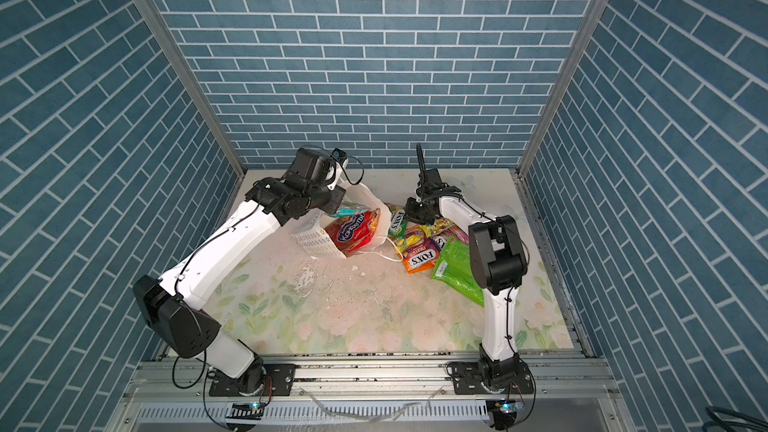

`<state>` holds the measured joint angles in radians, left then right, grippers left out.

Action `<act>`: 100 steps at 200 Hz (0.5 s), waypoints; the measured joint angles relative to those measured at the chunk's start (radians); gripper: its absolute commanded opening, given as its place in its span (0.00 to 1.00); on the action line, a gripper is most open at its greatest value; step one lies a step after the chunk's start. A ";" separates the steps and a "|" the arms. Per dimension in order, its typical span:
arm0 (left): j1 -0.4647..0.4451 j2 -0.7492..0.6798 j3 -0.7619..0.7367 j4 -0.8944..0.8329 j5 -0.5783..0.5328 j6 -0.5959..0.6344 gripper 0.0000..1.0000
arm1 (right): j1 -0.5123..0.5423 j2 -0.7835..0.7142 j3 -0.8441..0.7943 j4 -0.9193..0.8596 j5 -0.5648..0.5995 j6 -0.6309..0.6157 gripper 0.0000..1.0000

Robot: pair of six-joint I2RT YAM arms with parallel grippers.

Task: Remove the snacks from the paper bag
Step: 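Lower the green Fox's packet onto the table and open the right gripper, then move the right gripper back over the bag and lower it inside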

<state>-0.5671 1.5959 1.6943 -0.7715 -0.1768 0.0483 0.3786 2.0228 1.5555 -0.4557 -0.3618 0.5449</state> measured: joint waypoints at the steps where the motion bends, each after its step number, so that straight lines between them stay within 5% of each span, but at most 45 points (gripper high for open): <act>1: 0.000 0.000 0.000 0.000 0.000 0.000 0.00 | 0.000 -0.003 -0.002 0.000 0.000 0.000 0.22; 100: -0.026 0.011 0.005 0.003 0.013 -0.025 0.00 | 0.001 -0.510 -0.234 0.159 -0.062 0.034 0.22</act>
<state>-0.5926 1.6070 1.6993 -0.7689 -0.1635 0.0235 0.3794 1.5131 1.3216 -0.2970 -0.4240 0.5793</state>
